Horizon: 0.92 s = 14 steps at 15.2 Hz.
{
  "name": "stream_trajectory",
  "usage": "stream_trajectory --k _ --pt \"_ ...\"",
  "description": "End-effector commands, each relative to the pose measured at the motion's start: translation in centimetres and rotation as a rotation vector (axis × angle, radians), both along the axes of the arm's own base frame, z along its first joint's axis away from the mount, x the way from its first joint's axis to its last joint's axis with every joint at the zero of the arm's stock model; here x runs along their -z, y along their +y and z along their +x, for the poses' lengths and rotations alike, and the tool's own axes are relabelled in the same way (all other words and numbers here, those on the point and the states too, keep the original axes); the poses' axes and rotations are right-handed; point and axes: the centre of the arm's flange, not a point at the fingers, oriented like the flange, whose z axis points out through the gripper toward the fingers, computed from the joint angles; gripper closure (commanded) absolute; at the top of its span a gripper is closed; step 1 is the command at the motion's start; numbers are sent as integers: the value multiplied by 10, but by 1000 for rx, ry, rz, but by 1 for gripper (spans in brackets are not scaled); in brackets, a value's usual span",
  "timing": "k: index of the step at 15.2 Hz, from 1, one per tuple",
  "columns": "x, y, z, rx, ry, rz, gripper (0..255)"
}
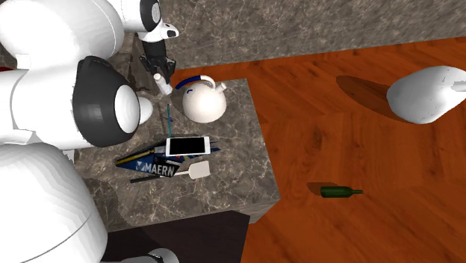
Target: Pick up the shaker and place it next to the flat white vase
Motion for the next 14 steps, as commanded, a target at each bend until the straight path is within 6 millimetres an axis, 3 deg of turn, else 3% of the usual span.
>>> stream_trajectory --k 1,11,14 --pt "12 0 1 0 -1 0 255" --pt "66 0 1 0 -1 0 255" --pt "66 0 1 0 -1 0 255"
